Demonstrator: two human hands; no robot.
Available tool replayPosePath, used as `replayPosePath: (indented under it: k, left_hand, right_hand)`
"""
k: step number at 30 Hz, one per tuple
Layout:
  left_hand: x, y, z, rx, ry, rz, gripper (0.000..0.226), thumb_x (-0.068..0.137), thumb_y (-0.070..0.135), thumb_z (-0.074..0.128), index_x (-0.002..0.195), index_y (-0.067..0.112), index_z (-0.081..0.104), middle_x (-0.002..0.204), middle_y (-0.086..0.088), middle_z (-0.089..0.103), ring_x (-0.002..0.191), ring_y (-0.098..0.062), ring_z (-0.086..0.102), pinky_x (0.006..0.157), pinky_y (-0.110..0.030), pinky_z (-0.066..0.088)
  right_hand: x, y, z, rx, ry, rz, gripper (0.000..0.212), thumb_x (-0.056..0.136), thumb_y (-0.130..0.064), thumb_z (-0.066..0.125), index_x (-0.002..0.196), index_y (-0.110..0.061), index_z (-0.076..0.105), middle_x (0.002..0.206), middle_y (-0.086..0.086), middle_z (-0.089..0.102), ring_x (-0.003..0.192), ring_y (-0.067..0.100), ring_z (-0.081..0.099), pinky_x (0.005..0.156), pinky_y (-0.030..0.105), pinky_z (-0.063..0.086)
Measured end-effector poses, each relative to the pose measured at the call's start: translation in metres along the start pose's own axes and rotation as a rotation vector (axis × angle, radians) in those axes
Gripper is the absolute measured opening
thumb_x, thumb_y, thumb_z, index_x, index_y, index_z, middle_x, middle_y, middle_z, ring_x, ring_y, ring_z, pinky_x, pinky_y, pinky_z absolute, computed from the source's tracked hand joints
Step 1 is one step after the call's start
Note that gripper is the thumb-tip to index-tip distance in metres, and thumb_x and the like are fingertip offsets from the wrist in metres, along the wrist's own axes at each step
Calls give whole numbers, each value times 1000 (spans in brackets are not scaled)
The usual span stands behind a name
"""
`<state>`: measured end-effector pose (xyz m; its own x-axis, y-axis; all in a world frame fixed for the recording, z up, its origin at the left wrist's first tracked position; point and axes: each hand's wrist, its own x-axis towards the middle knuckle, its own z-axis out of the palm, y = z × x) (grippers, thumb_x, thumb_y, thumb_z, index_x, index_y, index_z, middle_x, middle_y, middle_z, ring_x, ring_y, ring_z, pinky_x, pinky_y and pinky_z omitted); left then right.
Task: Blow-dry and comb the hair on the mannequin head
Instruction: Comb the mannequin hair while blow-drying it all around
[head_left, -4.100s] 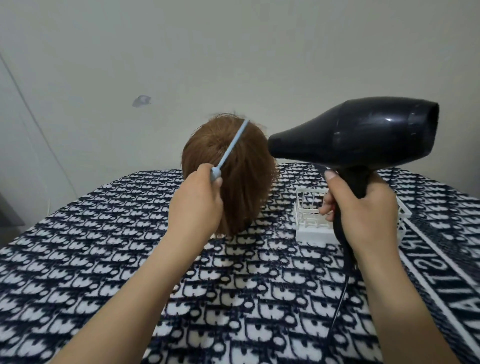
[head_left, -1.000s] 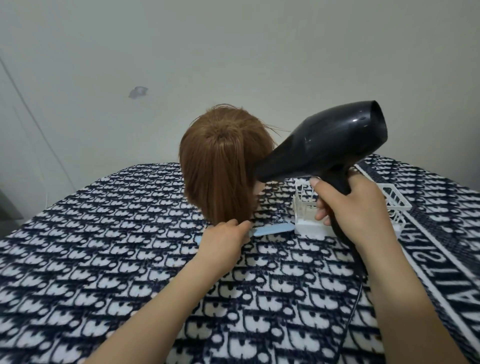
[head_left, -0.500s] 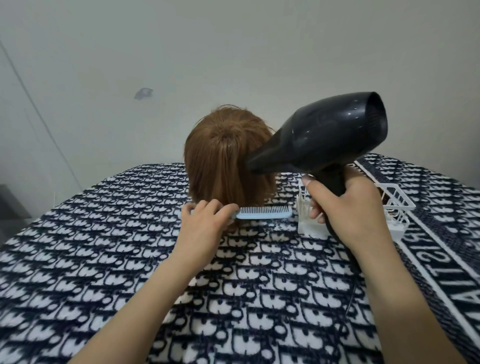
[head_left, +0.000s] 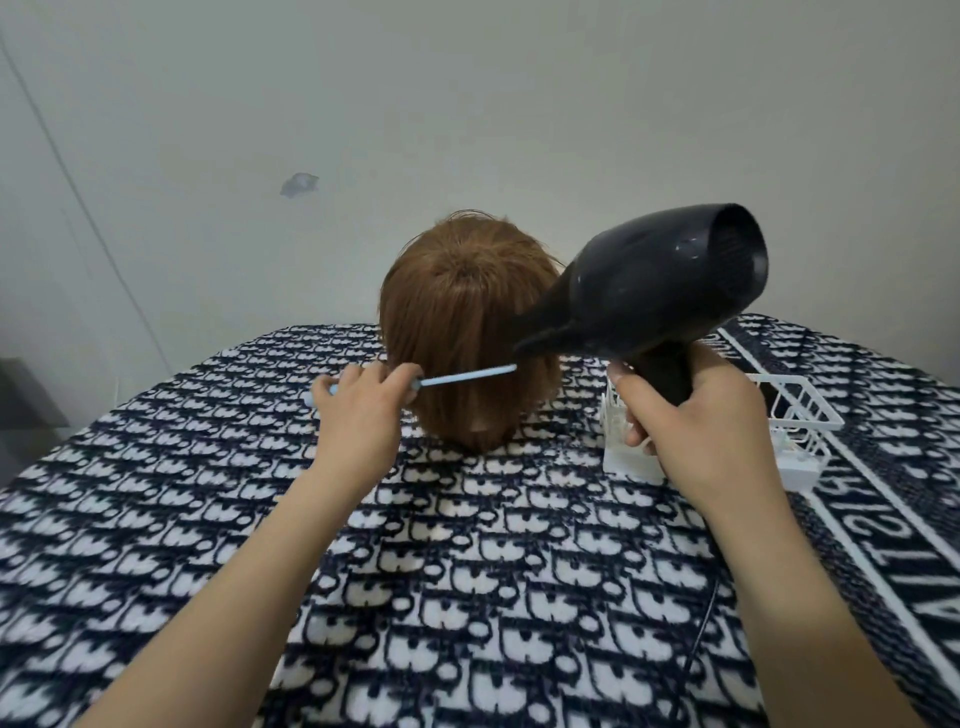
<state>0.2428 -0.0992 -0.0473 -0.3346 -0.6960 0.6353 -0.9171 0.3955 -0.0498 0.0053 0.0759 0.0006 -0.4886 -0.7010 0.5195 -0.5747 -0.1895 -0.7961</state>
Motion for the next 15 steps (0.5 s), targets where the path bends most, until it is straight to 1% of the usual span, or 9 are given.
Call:
replayPosePath:
  k: [2,4,7,9,11,14,15]
  left_hand:
    - [-4,4,7,7,-102,7,35,88,7,56,110,34,53,93,4,53,94,-25,47,89,-49,26]
    - [-10,6,14,-16,-150,-3,35,90,8,53,112,35,51,93,6,50,94,-24,45,88,-49,28]
    - [-15,11,19,-52,-133,18,34,91,7,52,111,34,51,88,6,45,91,-24,45,88,-51,29]
    - [-19,11,21,-90,-100,31,33,92,7,51,112,33,52,86,6,44,88,-23,43,87,-50,28]
    - [-24,10,24,-110,-78,40,39,91,4,53,114,34,51,88,7,45,87,-20,41,84,-46,26]
    - [-30,7,29,-149,-57,54,44,89,2,57,116,36,52,91,9,46,89,-18,41,81,-42,24]
    - [-32,7,29,-160,-55,55,45,88,1,57,115,36,52,92,9,46,90,-18,41,81,-41,24]
  right_hand:
    - [0,0,2,73,-56,31,15,92,-32,70,81,-25,61,59,-5,69,45,8,65,45,24,50]
    - [0,1,3,99,-82,51,16,91,-30,69,80,-22,62,59,-2,69,44,10,66,44,21,51]
    - [1,2,5,104,-98,72,15,91,-31,70,82,-22,62,61,-1,70,45,12,66,44,20,51]
    - [1,3,7,69,-89,64,14,90,-32,70,82,-23,62,60,-2,69,45,9,66,44,19,50]
    - [0,4,8,6,-76,47,14,90,-34,69,82,-25,62,59,-3,69,45,7,66,47,24,54]
    - [-1,4,10,5,-101,69,15,90,-35,67,83,-23,63,61,-2,70,46,9,67,56,42,61]
    - [-1,4,10,-10,-104,69,15,89,-37,67,84,-23,63,61,-4,70,47,8,67,57,43,61]
